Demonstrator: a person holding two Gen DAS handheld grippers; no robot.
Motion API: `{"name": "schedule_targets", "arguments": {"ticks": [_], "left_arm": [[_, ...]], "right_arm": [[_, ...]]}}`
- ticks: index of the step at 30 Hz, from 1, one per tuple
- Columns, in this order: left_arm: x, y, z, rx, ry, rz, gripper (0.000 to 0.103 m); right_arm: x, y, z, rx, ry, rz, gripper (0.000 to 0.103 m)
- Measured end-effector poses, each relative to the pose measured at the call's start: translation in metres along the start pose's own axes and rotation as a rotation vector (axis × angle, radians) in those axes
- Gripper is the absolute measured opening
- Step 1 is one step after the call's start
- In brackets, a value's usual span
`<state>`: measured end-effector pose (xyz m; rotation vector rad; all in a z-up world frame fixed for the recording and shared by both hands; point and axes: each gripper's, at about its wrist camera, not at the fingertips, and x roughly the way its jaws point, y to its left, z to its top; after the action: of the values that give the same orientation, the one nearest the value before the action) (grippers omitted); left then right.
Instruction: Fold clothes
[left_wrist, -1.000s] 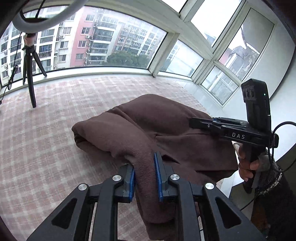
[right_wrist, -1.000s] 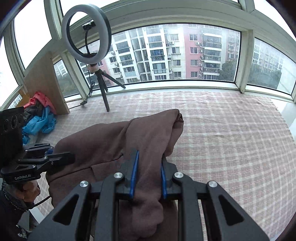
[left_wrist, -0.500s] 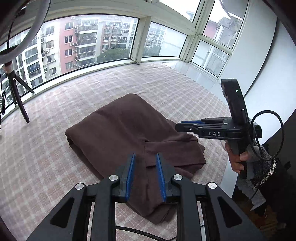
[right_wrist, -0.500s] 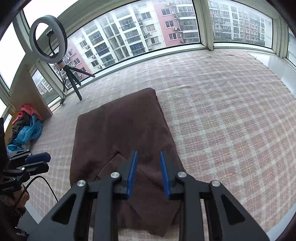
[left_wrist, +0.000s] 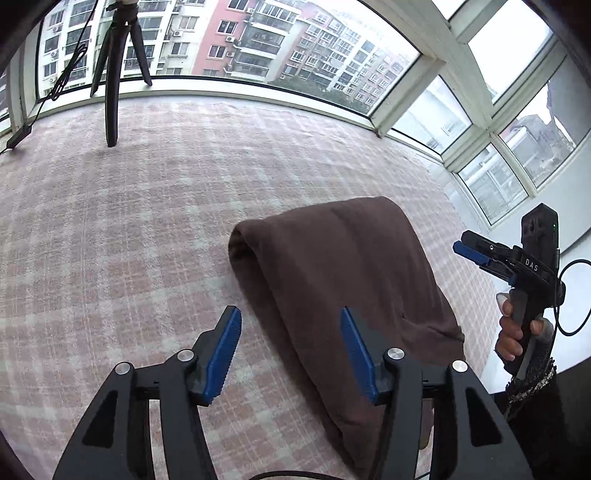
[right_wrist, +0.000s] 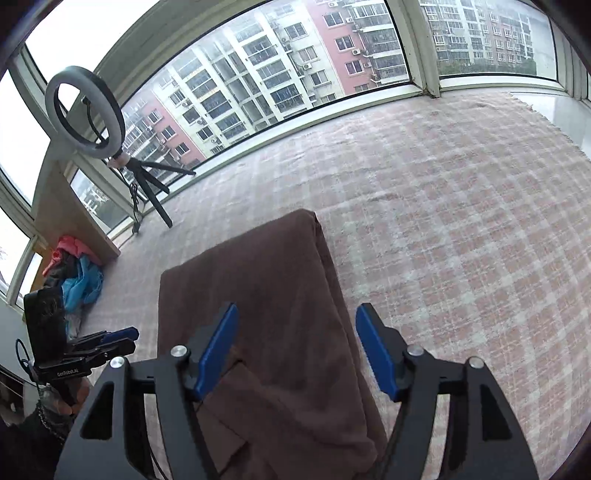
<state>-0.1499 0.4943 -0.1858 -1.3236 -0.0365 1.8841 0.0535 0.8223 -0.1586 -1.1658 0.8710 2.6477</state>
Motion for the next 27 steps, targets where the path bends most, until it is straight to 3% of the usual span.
{"name": "schedule_targets", "arguments": {"ticks": [3,8,9,10,11,12,15,19,21,25,27], "left_arm": [[0.021,0.013,0.026,-0.051,0.014,0.020,0.053],[0.067,0.012,0.040,-0.038,0.111,0.013,0.053],[0.071,0.010,0.038,-0.035,0.115,0.023,0.051],[0.070,0.005,0.038,-0.022,0.109,0.018,0.040],[0.068,0.001,0.038,-0.010,0.102,0.011,0.029],[0.066,-0.003,0.038,0.003,0.094,0.005,0.028],[0.047,-0.022,0.046,0.050,0.058,-0.018,0.021],[0.042,-0.039,0.067,0.120,0.006,-0.052,0.020],[0.059,-0.042,0.079,0.142,0.009,-0.023,0.020],[0.093,-0.025,0.084,0.115,0.082,0.030,0.023],[0.084,-0.019,0.084,0.103,0.076,0.027,0.028]], "right_arm": [[0.044,-0.011,0.031,0.030,0.042,0.018,0.066],[0.111,-0.010,0.041,0.003,0.166,0.020,0.066],[0.121,-0.009,0.040,-0.009,0.185,0.006,0.066],[0.124,-0.009,0.039,-0.001,0.189,0.023,0.063],[0.124,-0.010,0.038,0.016,0.186,0.055,0.045],[0.121,-0.010,0.037,0.025,0.176,0.068,0.035],[0.096,-0.003,0.037,0.000,0.118,0.066,0.024],[0.066,-0.004,0.045,-0.010,0.042,0.037,0.023],[0.061,-0.013,0.051,0.005,0.013,0.011,0.023],[0.075,-0.022,0.058,0.004,0.042,-0.034,0.024],[0.083,-0.024,0.061,-0.005,0.060,-0.068,0.033]]}}
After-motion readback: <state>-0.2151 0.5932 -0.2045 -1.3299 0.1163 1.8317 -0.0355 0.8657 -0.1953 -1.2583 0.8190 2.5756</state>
